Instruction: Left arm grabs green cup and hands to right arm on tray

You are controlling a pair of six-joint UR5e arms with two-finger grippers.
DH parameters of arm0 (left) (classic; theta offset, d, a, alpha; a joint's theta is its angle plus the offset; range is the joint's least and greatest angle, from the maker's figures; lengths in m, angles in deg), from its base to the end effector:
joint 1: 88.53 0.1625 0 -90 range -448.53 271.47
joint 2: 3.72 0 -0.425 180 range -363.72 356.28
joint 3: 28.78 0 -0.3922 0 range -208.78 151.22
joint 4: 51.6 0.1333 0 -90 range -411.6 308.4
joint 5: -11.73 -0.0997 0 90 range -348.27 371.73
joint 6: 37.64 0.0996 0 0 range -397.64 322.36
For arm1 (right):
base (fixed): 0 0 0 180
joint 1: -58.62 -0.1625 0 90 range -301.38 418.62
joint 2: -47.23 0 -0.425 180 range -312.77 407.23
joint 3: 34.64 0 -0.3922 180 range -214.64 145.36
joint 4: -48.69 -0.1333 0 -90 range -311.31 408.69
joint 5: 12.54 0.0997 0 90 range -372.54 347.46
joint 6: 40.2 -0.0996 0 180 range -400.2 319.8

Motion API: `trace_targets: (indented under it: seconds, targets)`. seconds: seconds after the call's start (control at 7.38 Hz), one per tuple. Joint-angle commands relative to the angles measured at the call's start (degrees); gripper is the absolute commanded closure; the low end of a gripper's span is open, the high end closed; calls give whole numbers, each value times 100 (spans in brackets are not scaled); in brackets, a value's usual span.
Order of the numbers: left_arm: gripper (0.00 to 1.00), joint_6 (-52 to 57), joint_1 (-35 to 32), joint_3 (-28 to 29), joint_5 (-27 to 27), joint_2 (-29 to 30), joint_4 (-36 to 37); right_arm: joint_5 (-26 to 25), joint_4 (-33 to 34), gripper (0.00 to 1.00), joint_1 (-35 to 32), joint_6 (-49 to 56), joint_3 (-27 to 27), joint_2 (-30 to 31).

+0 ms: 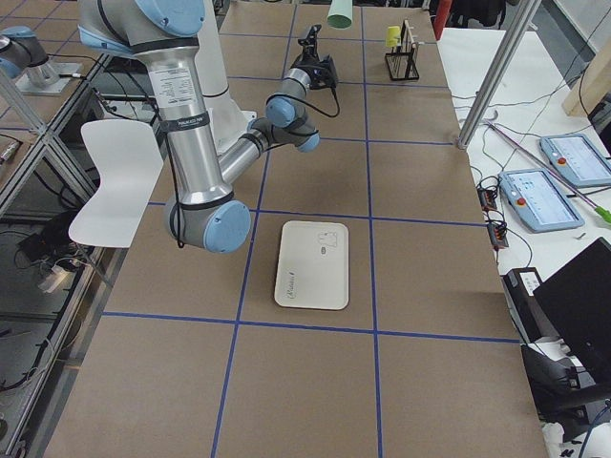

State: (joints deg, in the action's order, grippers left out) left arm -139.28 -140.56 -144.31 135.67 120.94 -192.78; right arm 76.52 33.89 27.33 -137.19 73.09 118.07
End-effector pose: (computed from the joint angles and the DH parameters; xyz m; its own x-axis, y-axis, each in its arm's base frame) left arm 0.2324 -0.4241 0.0488 -0.2870 0.0957 -0.9531 0.2820 0.9593 0.0114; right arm -0.3031 -0.3421 0.1886 -0.7298 -0.3012 0.6137 -0.4425 0.8924 -0.0882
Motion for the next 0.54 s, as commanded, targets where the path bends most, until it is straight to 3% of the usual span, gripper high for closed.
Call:
trace_targets:
  seconds: [0.0,0.41]
  targets:
    - [98,-250,166,-22,-1,49,-190,-406,-172,0,421,-205,2,-394]
    - [98,-392,430,-189,16,40,-244,-460,-181,0,466,-303,11,-492]
